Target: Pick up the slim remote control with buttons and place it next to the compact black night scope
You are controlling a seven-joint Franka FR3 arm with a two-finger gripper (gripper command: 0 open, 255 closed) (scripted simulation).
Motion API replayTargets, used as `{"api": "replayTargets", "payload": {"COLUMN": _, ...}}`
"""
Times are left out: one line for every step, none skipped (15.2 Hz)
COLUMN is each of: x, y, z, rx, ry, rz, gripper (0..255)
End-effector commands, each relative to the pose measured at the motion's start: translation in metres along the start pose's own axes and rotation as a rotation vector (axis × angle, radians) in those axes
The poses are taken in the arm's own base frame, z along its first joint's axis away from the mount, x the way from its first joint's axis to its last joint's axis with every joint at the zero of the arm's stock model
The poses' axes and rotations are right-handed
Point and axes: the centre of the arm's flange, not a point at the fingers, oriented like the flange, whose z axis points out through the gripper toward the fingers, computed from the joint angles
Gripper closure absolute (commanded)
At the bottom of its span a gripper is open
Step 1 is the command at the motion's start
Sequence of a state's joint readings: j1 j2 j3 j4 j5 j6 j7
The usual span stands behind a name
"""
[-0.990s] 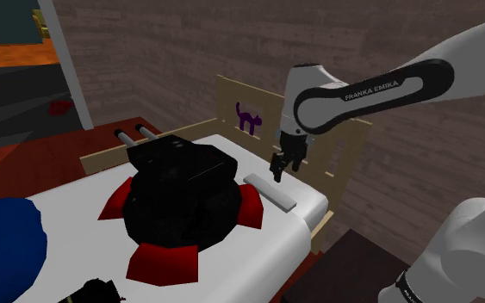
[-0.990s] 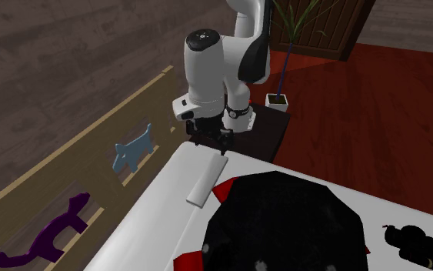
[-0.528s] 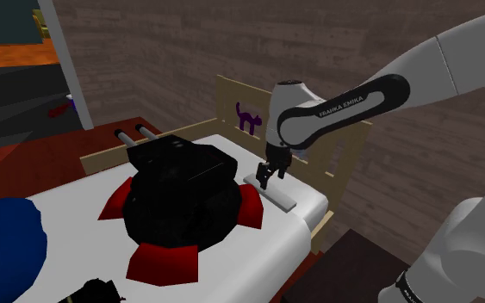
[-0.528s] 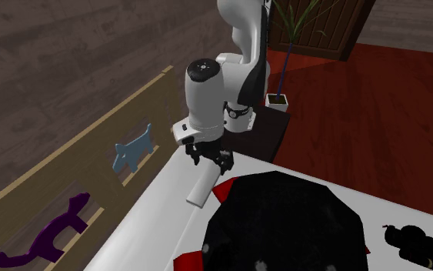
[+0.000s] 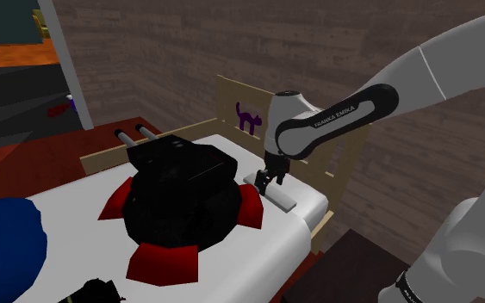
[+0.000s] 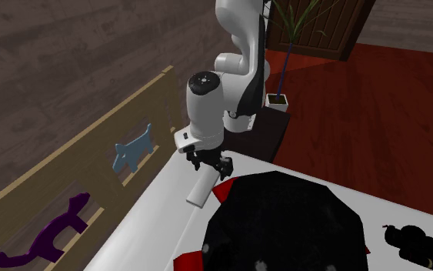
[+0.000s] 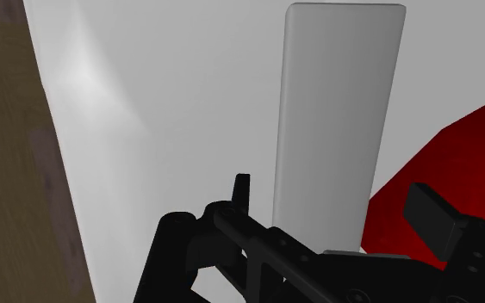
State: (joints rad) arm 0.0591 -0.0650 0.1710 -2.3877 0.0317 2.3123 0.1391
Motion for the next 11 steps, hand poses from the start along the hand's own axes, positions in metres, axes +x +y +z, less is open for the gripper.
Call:
{"api": "replayTargets", "payload": {"x": 0.0000, "y": -0.0001, "z": 0.0004, "rx": 0.000, "ry": 0.000, "rz": 0.000, "gripper": 0}}
{"api": "replayTargets", "payload": {"x": 0.0000, "y": -0.0001, "z": 0.0004, "rx": 0.000, "ry": 0.000, "rz": 0.000, "gripper": 0}}
{"api": "replayTargets", "payload": {"x": 0.0000, "y": -0.0001, "z": 0.0004, "rx": 0.000, "ry": 0.000, "rz": 0.000, "gripper": 0}}
{"api": "replayTargets", "payload": {"x": 0.0000, "y": -0.0001, "z": 0.0003, "rx": 0.000, "ry": 0.000, "rz": 0.000, "gripper": 0}}
{"api": "replayTargets", "payload": {"x": 0.0000, "y": -0.0001, "z": 0.0003, "rx": 0.000, "ry": 0.000, "rz": 0.000, "gripper": 255}}
{"api": "replayTargets", "payload": {"x": 0.0000, "y": -0.0001, "z": 0.0003, "rx": 0.000, "ry": 0.000, "rz": 0.000, "gripper": 255}}
{"api": "replayTargets", "payload": {"x": 0.0000, "y": -0.0001, "z": 0.0003, "rx": 0.000, "ry": 0.000, "rz": 0.000, "gripper": 255}}
{"api": "replayTargets", "payload": {"x": 0.0000, "y": -0.0001, "z": 0.0003, "rx": 0.000, "ry": 0.000, "rz": 0.000, "gripper": 255}}
{"api": "replayTargets", "payload": {"x": 0.0000, "y": -0.0001, "z": 0.0004, "rx": 0.000, "ry": 0.000, "rz": 0.000, "gripper": 255}}
{"api": "replayTargets", "payload": {"x": 0.0000, "y": -0.0001, "z": 0.0004, "rx": 0.000, "ry": 0.000, "rz": 0.000, "gripper": 255}}
{"api": "replayTargets", "payload": {"x": 0.0000, "y": -0.0001, "z": 0.0004, "rx": 0.000, "ry": 0.000, "rz": 0.000, "gripper": 255}}
